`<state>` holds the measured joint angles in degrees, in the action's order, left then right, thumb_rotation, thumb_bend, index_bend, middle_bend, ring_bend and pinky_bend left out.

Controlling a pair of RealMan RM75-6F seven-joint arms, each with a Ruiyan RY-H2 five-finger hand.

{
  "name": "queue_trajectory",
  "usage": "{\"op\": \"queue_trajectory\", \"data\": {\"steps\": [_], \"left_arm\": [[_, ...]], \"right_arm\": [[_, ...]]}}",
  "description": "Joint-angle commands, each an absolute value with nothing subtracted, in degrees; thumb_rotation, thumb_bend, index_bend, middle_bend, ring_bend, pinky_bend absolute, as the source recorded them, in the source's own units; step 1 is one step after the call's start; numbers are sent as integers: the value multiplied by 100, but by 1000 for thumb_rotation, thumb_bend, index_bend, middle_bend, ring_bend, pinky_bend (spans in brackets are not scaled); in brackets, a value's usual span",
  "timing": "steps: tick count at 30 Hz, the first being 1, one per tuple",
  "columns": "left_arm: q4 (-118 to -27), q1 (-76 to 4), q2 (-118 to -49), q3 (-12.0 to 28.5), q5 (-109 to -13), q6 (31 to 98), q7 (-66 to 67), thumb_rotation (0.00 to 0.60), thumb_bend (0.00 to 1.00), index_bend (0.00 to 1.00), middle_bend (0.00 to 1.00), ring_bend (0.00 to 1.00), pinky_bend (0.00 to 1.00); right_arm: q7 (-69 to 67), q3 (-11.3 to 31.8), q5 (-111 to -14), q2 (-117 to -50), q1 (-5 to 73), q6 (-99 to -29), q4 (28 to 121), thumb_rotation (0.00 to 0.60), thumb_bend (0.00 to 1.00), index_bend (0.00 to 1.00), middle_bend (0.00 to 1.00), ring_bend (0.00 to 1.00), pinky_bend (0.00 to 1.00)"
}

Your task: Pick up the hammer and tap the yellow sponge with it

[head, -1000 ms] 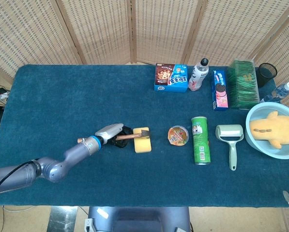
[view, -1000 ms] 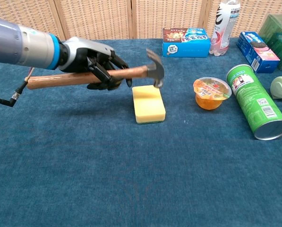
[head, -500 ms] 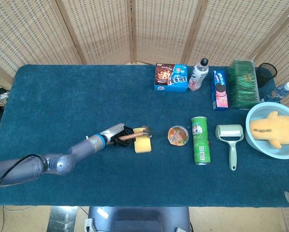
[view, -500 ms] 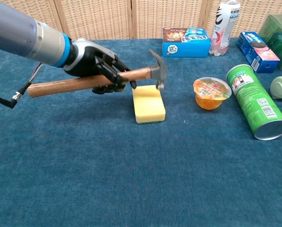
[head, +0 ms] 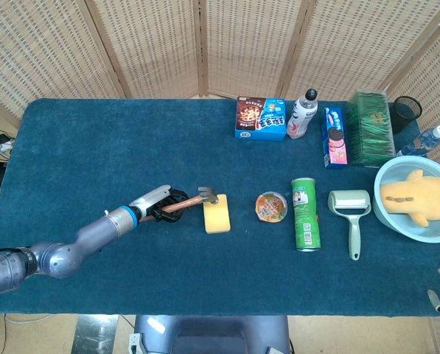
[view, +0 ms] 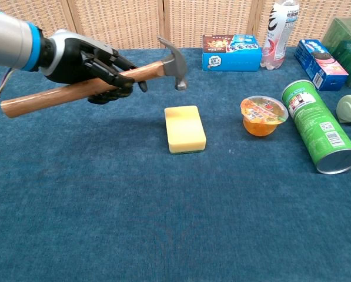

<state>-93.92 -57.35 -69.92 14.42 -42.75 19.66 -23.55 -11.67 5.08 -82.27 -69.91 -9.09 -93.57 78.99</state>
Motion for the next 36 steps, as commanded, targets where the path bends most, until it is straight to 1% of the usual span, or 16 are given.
{"op": "queue_trajectory", "data": {"steps": [1, 3, 5, 8, 13, 18, 20, 23, 31, 34, 36], "left_arm": [[-9490, -5264, -7009, 1307, -4950, 2611, -2053, 600, 612, 640, 743, 706, 771], [-9396, -5013, -7054, 1116, -5289, 3035, -1844, 600, 608, 640, 743, 706, 762], [-9333, -4857, -7106, 1048, -5493, 3295, -1782, 600, 604, 640, 743, 707, 750], [-8965, -4499, -7298, 807, -6131, 4041, -1461, 600, 587, 640, 743, 706, 711], [-8504, -4167, -7526, 615, -6713, 4617, -1407, 600, 546, 640, 743, 691, 669], [-8056, -3947, -7740, 513, -7056, 5036, -1369, 600, 509, 640, 744, 645, 616], [-7815, -3882, -7874, 438, -7149, 5114, -1272, 600, 502, 640, 743, 628, 604], [-7522, -3853, -8103, 431, -7210, 5150, -1248, 600, 494, 640, 740, 611, 588], [-6892, -3986, -8730, 663, -7315, 5204, -1300, 600, 493, 640, 731, 599, 580], [-6775, -4094, -8915, 720, -7344, 5137, -1211, 600, 454, 640, 655, 516, 530], [-6706, -4192, -9047, 752, -7337, 5045, -1067, 600, 423, 636, 575, 438, 482]], "right_arm": [[-1133, 508, -8242, -7008, -877, -9321, 7914, 600, 254, 410, 437, 478, 402], [-1084, 513, -8266, -7020, -826, -9271, 7934, 600, 253, 410, 437, 478, 402], [-1048, 520, -8274, -7020, -799, -9249, 7954, 600, 253, 410, 437, 478, 402], [-952, 531, -8324, -7020, -715, -9192, 8022, 600, 253, 410, 437, 478, 402], [-841, 531, -8339, -7004, -651, -9129, 8105, 600, 253, 410, 437, 478, 402], [-762, 532, -8346, -6984, -604, -9085, 8171, 600, 253, 410, 437, 478, 402], [-724, 525, -8355, -6983, -579, -9058, 8200, 600, 252, 410, 437, 477, 402], [-686, 518, -8354, -6982, -561, -9038, 8234, 600, 253, 410, 437, 477, 402], [-675, 519, -8297, -6967, -570, -9047, 8243, 600, 253, 410, 437, 477, 402], [-694, 513, -8284, -6969, -576, -9047, 8231, 600, 254, 410, 437, 477, 402], [-715, 507, -8276, -6973, -582, -9046, 8215, 600, 254, 410, 437, 477, 401]]}}
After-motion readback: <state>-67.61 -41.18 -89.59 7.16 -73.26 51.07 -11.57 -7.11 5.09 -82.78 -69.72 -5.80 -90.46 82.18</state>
